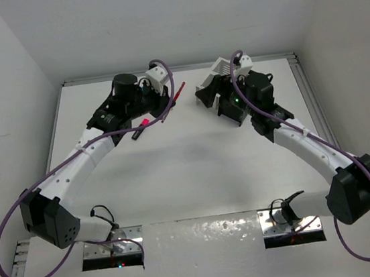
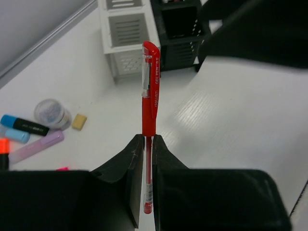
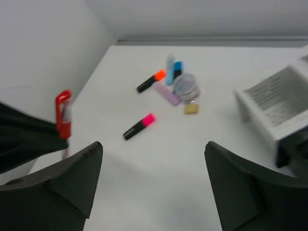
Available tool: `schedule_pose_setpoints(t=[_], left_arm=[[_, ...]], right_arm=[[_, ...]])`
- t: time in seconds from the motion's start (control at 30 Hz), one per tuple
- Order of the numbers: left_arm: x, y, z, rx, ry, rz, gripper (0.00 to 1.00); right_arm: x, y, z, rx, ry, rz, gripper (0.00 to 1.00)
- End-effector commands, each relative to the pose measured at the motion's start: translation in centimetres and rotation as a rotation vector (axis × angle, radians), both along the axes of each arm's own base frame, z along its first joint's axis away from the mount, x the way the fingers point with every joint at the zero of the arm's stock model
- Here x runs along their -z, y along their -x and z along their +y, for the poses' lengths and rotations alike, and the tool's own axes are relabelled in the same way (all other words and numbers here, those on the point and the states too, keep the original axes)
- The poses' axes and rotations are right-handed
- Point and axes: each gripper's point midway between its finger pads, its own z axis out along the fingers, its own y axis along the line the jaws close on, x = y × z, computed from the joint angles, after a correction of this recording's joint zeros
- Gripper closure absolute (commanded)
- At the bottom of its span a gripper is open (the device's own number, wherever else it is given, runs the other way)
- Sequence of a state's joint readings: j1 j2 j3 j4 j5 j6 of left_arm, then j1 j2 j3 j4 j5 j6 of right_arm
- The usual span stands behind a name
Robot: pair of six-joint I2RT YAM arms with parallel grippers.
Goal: Sort the stationery into containers
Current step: Place the pen in the storage box.
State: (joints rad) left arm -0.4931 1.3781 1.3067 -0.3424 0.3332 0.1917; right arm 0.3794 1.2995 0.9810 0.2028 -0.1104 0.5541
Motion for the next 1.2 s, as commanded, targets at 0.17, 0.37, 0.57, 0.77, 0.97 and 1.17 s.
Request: schedule_pose_setpoints(t=[0.17, 0.37, 0.57, 0.77, 0.97, 1.17], left_arm=[[-2.8, 1.8, -3.1, 0.094, 0.157, 0.008, 1.00], [-3.1, 2.2, -3.3, 0.094, 0.179, 0.013, 1.00], [-3.1, 2.4, -3.8, 0.091, 0.175, -0.001, 1.00], [-2.4, 1.9, -3.5, 0.045, 0.177, 0.032, 0.73], [-1.3, 0.5, -0.7, -0.049, 0.156, 0.059, 0.00], [2.1, -3.5, 6.3, -0.354, 0.088, 0.130, 0.00]], right_arm=[[-5.0, 3.0, 6.5, -0.225, -0.229, -0.107, 0.13], [-4.9, 3.0, 8.5, -0.251, -0.272, -0.092, 0.24], [-4.6, 2.4, 10.3, -0.279, -0.315, -0.070, 0.58], [-4.5, 2.3, 10.4, -0.288, -0.322, -0.074, 1.00], [-4.1, -3.6, 1.7, -0.013, -0.182, -0.099, 1.00], [-1.9, -13.0, -12.9, 0.506, 0.243, -0.054, 1.00]])
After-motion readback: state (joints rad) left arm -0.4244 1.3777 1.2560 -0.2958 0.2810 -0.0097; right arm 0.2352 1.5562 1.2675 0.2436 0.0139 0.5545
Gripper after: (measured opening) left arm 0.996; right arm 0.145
